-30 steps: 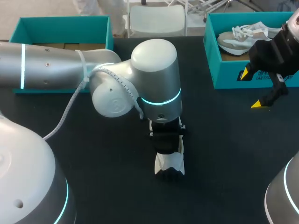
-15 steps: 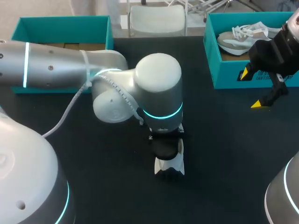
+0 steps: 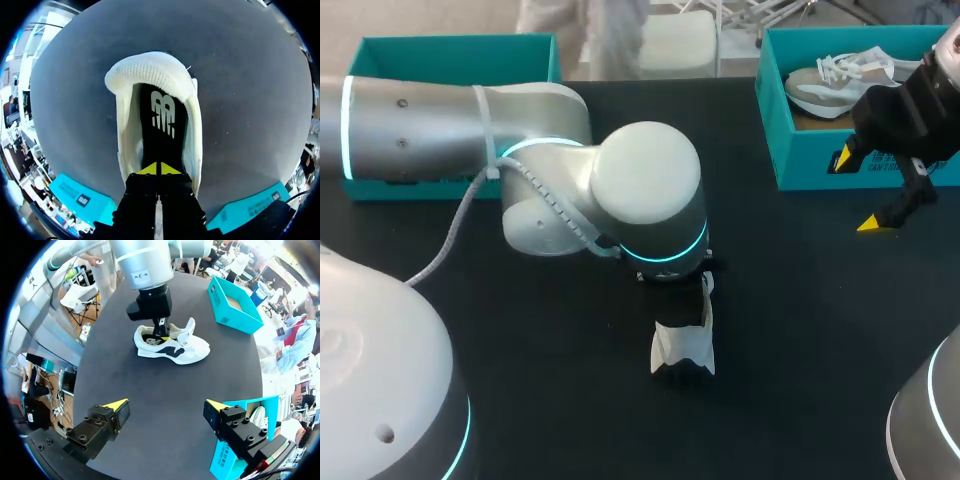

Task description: Take the shoe out of the shoebox, open the shoe tongue, remove and reinsert the insole, then place the shoe into the shoebox

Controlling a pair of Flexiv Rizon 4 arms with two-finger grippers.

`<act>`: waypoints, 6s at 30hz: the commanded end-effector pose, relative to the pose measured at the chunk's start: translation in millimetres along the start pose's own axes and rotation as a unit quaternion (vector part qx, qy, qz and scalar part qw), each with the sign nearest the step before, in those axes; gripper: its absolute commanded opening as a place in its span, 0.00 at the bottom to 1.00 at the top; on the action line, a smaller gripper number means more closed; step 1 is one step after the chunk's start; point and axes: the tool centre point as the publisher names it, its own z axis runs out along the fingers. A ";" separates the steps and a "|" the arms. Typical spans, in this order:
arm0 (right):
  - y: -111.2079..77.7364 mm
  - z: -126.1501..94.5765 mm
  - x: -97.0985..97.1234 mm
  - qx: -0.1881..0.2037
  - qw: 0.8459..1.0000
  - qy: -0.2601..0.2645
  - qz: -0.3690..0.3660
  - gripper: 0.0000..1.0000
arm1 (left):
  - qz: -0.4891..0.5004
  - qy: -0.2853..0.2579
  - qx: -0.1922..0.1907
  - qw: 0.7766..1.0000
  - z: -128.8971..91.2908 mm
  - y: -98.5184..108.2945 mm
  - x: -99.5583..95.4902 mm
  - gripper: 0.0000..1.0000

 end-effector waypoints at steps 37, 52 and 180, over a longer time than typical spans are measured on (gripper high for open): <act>0.8 1.5 -1.7 0.002 1.000 0.001 0.000 1.00 | 0.066 -0.015 0.050 0.996 -41.6 8.9 11.4 1.00; 0.8 1.5 -1.7 0.002 1.000 0.001 0.000 1.00 | 0.085 -0.026 0.052 0.995 -64.6 61.1 5.2 1.00; 0.8 1.5 -1.7 0.002 1.000 0.001 0.000 1.00 | -0.175 0.004 0.157 0.972 -74.7 -0.6 24.2 1.00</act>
